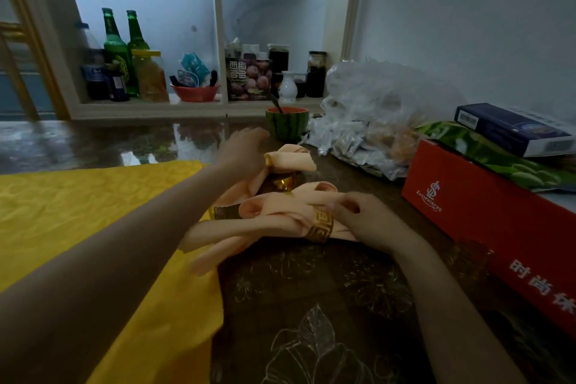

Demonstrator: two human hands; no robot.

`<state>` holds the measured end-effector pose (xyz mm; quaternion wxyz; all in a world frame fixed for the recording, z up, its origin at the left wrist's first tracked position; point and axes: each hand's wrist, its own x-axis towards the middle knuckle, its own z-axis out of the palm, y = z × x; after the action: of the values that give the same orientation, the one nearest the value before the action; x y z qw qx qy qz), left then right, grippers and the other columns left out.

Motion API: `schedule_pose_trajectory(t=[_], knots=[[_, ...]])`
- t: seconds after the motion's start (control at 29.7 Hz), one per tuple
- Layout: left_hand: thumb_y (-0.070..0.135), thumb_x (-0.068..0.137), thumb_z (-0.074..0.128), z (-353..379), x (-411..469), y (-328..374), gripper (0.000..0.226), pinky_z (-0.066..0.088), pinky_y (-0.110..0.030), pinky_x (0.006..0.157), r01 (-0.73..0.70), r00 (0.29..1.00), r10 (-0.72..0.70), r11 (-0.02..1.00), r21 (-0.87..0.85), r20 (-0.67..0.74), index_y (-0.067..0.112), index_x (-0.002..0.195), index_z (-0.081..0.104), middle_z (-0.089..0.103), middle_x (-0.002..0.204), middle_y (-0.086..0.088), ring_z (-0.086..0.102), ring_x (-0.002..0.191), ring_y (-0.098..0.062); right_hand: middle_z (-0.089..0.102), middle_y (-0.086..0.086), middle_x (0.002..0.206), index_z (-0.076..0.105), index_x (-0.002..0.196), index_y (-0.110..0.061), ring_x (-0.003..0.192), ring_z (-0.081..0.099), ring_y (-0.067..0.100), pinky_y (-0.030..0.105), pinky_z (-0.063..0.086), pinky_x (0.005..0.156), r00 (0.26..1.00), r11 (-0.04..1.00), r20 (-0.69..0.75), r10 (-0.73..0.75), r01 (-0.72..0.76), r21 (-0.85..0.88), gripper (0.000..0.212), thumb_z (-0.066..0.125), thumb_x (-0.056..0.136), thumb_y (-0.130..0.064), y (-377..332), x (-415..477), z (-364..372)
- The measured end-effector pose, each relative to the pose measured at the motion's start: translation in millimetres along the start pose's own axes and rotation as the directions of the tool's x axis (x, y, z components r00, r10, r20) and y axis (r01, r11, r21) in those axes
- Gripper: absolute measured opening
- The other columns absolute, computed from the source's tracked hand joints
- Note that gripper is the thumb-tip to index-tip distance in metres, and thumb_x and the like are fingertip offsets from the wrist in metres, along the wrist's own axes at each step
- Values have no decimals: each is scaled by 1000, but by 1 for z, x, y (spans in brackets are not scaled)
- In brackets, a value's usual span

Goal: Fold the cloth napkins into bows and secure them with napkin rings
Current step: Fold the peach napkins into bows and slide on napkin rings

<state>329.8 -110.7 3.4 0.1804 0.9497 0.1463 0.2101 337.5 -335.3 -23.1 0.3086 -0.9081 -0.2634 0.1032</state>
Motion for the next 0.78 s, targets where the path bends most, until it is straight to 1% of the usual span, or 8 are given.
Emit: schedule_pose_trajectory(t=[0.1,0.17,0.27,0.37,0.47,0.57,0.67,0.78], knots=[[28,88,61,15,21,-12,71,22,-51,113,38,964,-51,998,55,261,22,148,22,28,152,-8,24,140,-28,52,-13,107,58,120,-26,89,51,0,17,41,73,997,985,20,-75,71,157,26,47,97,-30,-7,-1,2],[36,87,62,31,27,-16,67,23,-50,112,42,949,-65,996,79,308,21,144,30,33,148,-9,30,136,-29,42,-18,110,53,126,-29,92,46,-6,10,36,71,987,963,107,-121,91,254,33,52,94,-32,-9,-5,0],[34,88,59,40,26,-17,44,30,-47,107,10,988,-39,982,188,151,17,127,49,40,137,-10,40,125,-29,44,-25,112,55,118,-36,89,47,-16,7,42,67,955,964,195,-224,188,190,31,61,88,-37,-12,-7,3],[27,85,63,46,11,-13,50,31,-42,103,-120,990,89,943,312,113,17,130,43,32,134,-12,36,123,-31,49,-19,117,60,105,-37,98,47,-8,10,40,75,959,969,188,-214,185,164,23,66,83,-39,-12,-7,3],[28,79,69,34,6,-17,53,42,-37,87,-108,985,72,967,229,159,20,125,42,37,126,-10,47,111,-31,49,-23,108,59,97,-39,97,49,-6,10,40,74,955,970,214,-207,172,170,20,69,81,-35,-11,-9,2],[26,78,71,8,25,-37,53,46,-35,74,90,996,-89,996,-11,24,15,123,44,52,119,-11,53,98,-24,52,-18,107,56,97,-39,95,53,-1,14,45,75,960,970,210,-186,146,195,24,70,79,-30,-13,-9,3],[23,83,67,2,40,-38,47,48,-41,81,114,979,-145,973,-201,-146,15,123,46,55,120,-11,54,100,-24,52,-14,111,55,94,-43,102,52,5,22,47,84,972,980,172,-160,135,147,27,69,72,-40,-10,-3,11],[25,84,64,17,45,-20,47,37,-52,101,0,988,-2,1000,-9,-153,22,128,46,51,129,-6,50,117,-28,49,-10,115,56,79,-46,111,45,16,40,43,96,983,990,126,-133,127,57,23,60,58,-55,-12,-2,15]])
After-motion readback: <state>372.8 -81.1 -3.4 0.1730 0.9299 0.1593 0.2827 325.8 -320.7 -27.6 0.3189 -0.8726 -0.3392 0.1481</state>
